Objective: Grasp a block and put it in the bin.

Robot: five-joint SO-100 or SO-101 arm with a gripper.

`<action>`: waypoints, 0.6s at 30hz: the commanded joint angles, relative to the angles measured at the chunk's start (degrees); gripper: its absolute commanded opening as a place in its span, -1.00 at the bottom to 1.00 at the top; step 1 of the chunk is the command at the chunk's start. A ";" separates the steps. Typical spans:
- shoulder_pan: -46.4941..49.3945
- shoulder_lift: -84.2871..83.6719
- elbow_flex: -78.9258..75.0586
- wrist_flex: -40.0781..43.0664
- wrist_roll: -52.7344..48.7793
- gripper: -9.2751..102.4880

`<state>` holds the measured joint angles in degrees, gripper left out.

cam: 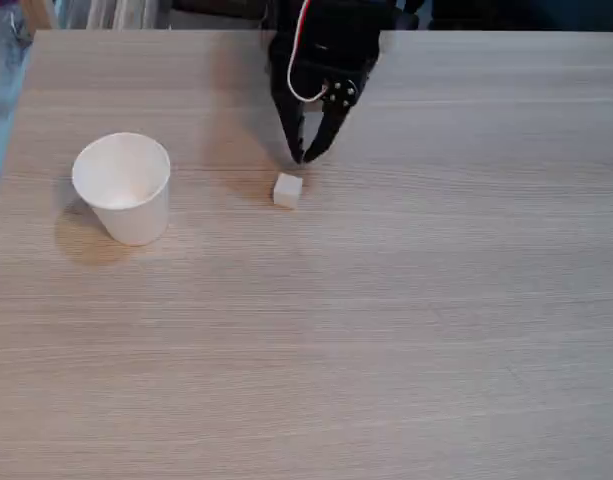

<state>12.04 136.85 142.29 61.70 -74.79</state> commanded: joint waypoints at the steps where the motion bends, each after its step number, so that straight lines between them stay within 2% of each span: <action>1: 0.70 -1.49 -2.46 0.09 0.79 -0.83; 13: 3.34 -2.55 -1.49 -4.04 -0.88 -0.77; 18: 3.78 -1.85 -0.35 -5.10 -1.32 -0.51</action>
<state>15.64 134.03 142.03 57.13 -75.50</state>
